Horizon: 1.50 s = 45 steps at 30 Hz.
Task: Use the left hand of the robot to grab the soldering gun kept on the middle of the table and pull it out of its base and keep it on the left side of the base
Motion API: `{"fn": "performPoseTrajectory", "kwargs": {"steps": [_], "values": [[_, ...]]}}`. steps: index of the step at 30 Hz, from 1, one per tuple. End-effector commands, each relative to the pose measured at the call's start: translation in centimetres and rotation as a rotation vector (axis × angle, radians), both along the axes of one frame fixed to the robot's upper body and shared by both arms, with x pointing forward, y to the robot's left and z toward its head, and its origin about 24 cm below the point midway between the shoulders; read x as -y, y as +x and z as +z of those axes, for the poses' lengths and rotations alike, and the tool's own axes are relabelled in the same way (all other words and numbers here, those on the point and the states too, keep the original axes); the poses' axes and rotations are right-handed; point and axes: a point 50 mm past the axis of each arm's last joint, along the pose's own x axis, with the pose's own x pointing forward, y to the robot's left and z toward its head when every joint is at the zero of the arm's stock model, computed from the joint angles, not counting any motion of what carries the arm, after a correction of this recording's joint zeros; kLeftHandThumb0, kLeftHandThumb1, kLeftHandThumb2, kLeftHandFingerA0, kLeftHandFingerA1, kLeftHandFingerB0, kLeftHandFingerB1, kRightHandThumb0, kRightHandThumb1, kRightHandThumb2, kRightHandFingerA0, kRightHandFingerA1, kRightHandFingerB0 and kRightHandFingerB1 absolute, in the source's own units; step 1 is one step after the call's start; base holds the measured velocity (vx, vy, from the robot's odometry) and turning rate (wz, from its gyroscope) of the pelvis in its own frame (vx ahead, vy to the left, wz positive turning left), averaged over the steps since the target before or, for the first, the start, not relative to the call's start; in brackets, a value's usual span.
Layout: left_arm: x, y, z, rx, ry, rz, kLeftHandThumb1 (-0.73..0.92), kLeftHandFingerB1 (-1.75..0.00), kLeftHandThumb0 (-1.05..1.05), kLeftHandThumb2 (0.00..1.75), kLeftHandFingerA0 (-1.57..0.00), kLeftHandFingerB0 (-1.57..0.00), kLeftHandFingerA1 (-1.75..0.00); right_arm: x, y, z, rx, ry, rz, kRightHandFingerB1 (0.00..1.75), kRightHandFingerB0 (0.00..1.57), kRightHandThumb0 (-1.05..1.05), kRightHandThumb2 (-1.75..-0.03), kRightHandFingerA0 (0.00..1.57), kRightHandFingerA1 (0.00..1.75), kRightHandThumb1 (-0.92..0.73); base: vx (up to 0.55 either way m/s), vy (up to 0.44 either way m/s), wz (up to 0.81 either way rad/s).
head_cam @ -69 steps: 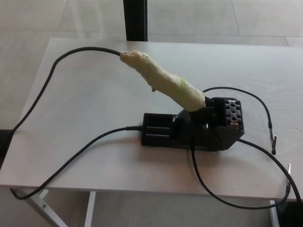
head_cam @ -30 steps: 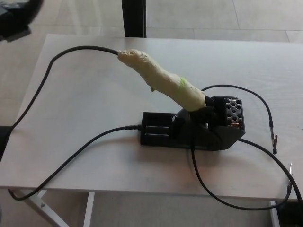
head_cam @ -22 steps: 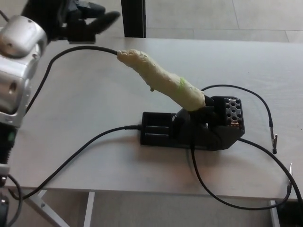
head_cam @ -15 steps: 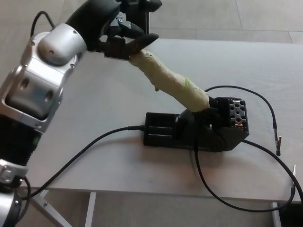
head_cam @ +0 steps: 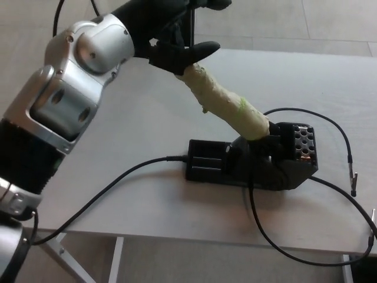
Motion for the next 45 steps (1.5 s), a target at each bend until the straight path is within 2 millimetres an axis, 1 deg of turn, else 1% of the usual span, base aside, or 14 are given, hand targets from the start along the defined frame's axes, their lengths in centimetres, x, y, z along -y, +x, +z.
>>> {"fn": "performPoseTrajectory", "kwargs": {"steps": [1,2,7,11,12,13,14,15,16,17,22,23,25,45], "values": [[1.5,-0.7,-0.4,0.030,0.212,-0.146,0.92,-0.41,-0.67,0.85,-0.57,0.00,-1.48,0.9,0.2,1.2,0.019,-0.048,0.001,0.77,0.02,-1.05,-1.22,0.58,1.21,-0.45,0.00,0.000,0.00],[1.6,-0.7,-0.1,0.042,0.249,-0.154,0.92,-0.46,-0.64,0.95,-0.40,0.00,-1.75,0.9,0.3,1.2,0.019,-0.049,0.001,0.77,0.02,-1.05,-1.22,0.58,1.21,-0.45,0.00,0.000,0.00],[2.0,-0.7,1.6,0.118,0.387,-0.180,0.92,-0.58,-0.58,0.91,-0.50,-0.03,-1.60,0.9,0.4,1.3,0.020,-0.050,0.003,0.77,0.02,-1.05,-1.22,0.58,1.21,-0.45,0.00,0.000,0.00],[2.7,-1.3,2.9,0.225,0.529,-0.239,0.90,-0.59,-0.45,0.87,-0.66,-0.19,-1.24,0.9,0.4,1.3,0.018,-0.052,0.004,0.77,0.02,-1.05,-1.22,0.58,1.21,-0.45,0.00,0.000,0.00],[2.7,-1.4,3.1,0.246,0.533,-0.266,0.77,-0.40,-0.69,0.63,-0.40,-0.41,-0.59,0.9,0.6,1.5,0.046,-0.014,0.009,0.85,0.04,-1.05,-1.21,0.52,1.17,-0.46,0.00,0.000,0.00],[2.8,-1.8,3.4,0.292,0.596,-0.311,0.60,-0.53,-0.69,1.00,-0.40,-0.33,-0.64,0.9,0.8,1.7,0.037,-0.048,0.035,0.85,0.08,-1.05,-1.25,0.79,1.29,-0.48,0.00,0.000,0.00],[2.9,-2.0,3.5,0.312,0.614,-0.329,0.78,-0.42,-0.71,0.63,-0.43,-0.39,-0.59,0.9,0.9,1.8,0.037,-0.052,0.029,0.89,0.10,-1.05,-1.26,0.80,1.32,-0.48,0.00,0.000,0.00],[2.8,-2.2,3.7,0.330,0.625,-0.348,0.76,-0.42,-0.69,0.63,-0.44,-0.41,-0.59,0.9,0.9,1.8,0.033,-0.058,0.029,1.28,0.00,-1.05,-0.81,0.52,1.53,-0.63,0.00,0.000,0.00],[2.8,-2.4,3.8,0.346,0.621,-0.363,0.76,-0.42,-0.69,0.63,-0.44,-0.41,-0.59,1.0,0.9,1.8,0.026,-0.061,0.029,1.28,0.00,-1.05,-0.81,0.52,1.53,-0.63,0.00,0.000,0.00],[2.8,-2.4,3.9,0.347,0.626,-0.369,0.78,-0.43,-0.69,0.63,-0.44,-0.40,-0.60,1.0,0.8,1.7,0.023,-0.061,0.026,0.90,0.07,-1.05,-1.24,0.80,1.30,-0.48,0.00,0.000,0.00],[2.2,-2.9,4.8,0.354,0.625,-0.376,0.76,-0.42,-0.67,0.63,-0.43,-0.43,-0.58,1.0,0.9,1.7,0.028,-0.056,0.013,0.91,0.09,-1.05,-1.25,0.74,1.30,-0.47,0.00,0.000,0.00],[1.9,-3.0,4.7,0.368,0.624,-0.380,0.77,-0.45,-0.66,0.63,-0.45,-0.44,-0.61,1.0,0.8,1.7,0.030,-0.057,0.018,0.74,0.01,-0.65,-1.08,1.04,1.27,-0.20,0.00,0.000,0.00],[1.7,-3.1,4.6,0.365,0.629,-0.381,0.77,-0.43,-0.62,0.63,-0.46,-0.46,-0.58,1.0,0.7,1.7,0.030,-0.057,0.019,0.91,0.08,-1.05,-1.24,0.81,1.30,-0.49,0.00,0.000,0.00],[1.3,-4.2,-1.1,0.210,0.621,-0.432,0.88,-0.46,-0.77,0.66,-0.37,-0.36,-0.61,1.1,1.3,2.0,0.050,-0.049,0.008,0.95,0.11,-1.05,-1.25,0.76,1.32,-0.48,0.00,0.000,0.00]]}}
